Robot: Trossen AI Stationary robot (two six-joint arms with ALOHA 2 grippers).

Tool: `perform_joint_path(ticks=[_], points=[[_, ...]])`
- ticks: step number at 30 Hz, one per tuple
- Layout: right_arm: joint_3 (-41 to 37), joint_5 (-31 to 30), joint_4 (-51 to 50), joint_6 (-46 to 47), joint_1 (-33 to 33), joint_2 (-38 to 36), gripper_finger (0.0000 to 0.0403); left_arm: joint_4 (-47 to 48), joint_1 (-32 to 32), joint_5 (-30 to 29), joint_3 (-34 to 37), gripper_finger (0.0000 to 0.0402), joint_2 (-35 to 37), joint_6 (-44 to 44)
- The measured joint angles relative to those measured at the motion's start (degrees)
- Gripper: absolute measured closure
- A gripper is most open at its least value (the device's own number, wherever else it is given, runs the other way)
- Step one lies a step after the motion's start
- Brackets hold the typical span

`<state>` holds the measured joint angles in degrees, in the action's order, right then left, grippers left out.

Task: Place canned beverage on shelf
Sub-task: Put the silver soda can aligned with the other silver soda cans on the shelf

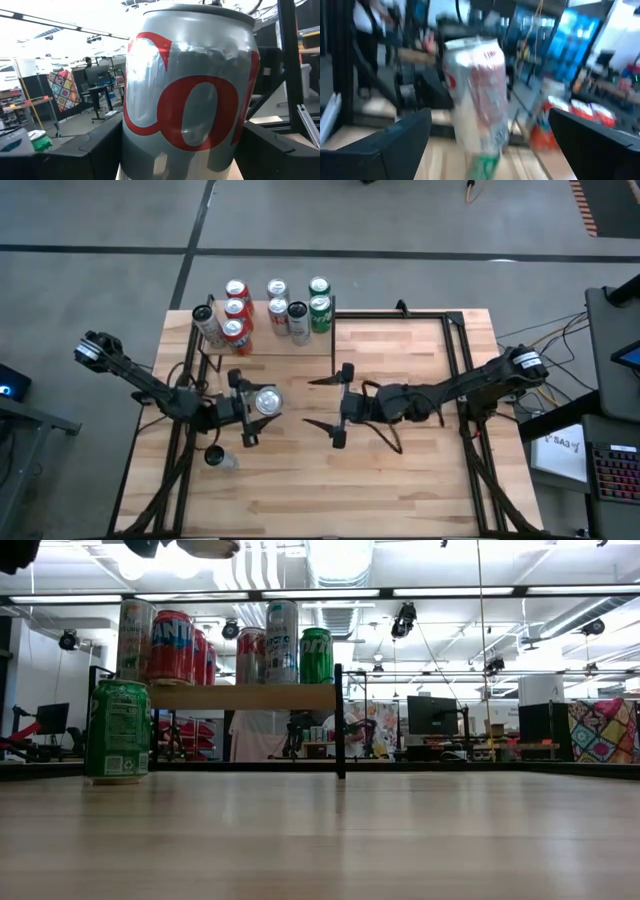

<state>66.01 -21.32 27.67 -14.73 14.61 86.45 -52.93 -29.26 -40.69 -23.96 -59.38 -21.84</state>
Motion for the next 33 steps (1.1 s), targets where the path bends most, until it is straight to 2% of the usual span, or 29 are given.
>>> perform_joint_path(ticks=[4, 6, 13, 23, 33], points=[[-1.48, 3.22, 12.84, -1.99, -0.74, 2.93, 0.0012, -0.03, 0.05, -0.80, -0.01, 0.0114, 0.51, -0.96], [-0.89, 3.71, 15.02, -2.92, -1.08, 4.58, 0.0012, 0.54, 0.04, -0.84, -0.23, 0.0114, 0.43, -1.06], [4.72, 4.97, 14.46, -5.47, -2.20, 9.70, 0.0012, 0.88, 0.28, -3.23, -0.31, 0.0114, 0.36, -1.24], [12.70, 5.38, 6.97, -3.67, -3.79, 14.25, 0.0012, 1.79, 0.98, -4.23, -0.27, 0.0114, 0.23, -1.40], [17.44, 5.31, 5.46, -2.80, -5.79, 17.91, 0.0013, 2.48, 1.25, -5.34, -0.29, 0.0114, -0.19, -1.84]])
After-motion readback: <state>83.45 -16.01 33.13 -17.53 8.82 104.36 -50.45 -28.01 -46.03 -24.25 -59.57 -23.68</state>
